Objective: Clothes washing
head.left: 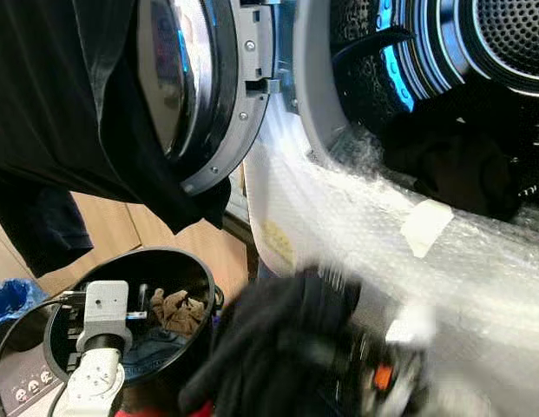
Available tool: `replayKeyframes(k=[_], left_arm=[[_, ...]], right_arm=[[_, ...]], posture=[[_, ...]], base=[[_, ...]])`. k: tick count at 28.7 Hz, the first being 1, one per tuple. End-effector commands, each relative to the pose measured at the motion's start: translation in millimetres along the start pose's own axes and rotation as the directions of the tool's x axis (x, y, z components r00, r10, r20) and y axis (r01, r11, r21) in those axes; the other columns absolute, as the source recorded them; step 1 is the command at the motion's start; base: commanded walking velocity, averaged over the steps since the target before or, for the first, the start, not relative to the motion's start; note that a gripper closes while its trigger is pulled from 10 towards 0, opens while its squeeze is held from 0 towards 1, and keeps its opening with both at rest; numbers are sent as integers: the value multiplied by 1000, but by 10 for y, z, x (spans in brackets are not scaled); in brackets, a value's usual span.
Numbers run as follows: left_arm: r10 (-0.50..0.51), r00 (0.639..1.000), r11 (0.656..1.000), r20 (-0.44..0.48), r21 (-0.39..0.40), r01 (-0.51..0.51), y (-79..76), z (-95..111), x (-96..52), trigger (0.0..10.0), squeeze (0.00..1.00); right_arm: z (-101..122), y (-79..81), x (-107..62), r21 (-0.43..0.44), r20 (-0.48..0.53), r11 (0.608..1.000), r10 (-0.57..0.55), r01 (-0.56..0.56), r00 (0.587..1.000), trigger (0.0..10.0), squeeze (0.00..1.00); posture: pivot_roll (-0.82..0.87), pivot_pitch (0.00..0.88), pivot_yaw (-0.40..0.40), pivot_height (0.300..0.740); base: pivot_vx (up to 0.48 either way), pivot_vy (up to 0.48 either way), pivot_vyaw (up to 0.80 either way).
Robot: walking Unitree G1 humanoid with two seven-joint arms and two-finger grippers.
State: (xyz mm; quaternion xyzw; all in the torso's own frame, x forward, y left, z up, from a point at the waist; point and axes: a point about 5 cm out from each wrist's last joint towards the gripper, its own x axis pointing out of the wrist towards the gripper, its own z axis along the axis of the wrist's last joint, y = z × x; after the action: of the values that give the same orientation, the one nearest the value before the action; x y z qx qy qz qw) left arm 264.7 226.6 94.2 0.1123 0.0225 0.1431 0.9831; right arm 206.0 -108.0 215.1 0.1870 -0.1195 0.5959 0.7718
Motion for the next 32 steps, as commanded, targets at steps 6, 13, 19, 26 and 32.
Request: replayKeyframes(k=[6, 13, 19, 26, 32], left_arm=[[-8, 1000, 1000, -30, 22, 9, -11, -91, 16, 10000, 0], [-22, 999, 1000, -46, 7, 22, -39, -148, 8, 10000, 0], [-48, 998, 999, -40, 10, 49, -127, -142, 15, 10000, 0], [-67, 996, 998, -51, -2, 67, -203, -172, 14, 10000, 0], [-79, 996, 997, -42, 15, 80, -208, -116, 53, 10000, 0]], right_arm=[[811, 5, 97, -170, 158, 982, 107, -80, 982, 0, 0], [1567, -161, 253, -315, 312, 949, 89, 15, 946, 0, 0], [2427, -879, 332, -284, 563, 803, -302, 524, 769, 0, 0], [2925, -1596, 160, -101, 615, 141, -769, 985, 173, 0, 0], [2342, -1967, -17, -256, 378, -37, -923, 966, 65, 10000, 0]], posture=[[135, 0, 34, 740], [143, 0, 28, 740], [144, 0, 40, 740], [132, 0, 49, 740], [168, 0, 38, 740]], base=[[0, 0, 0], [0, 0, 0], [0, 0, 0], [0, 0, 0], [0, 0, 0]])
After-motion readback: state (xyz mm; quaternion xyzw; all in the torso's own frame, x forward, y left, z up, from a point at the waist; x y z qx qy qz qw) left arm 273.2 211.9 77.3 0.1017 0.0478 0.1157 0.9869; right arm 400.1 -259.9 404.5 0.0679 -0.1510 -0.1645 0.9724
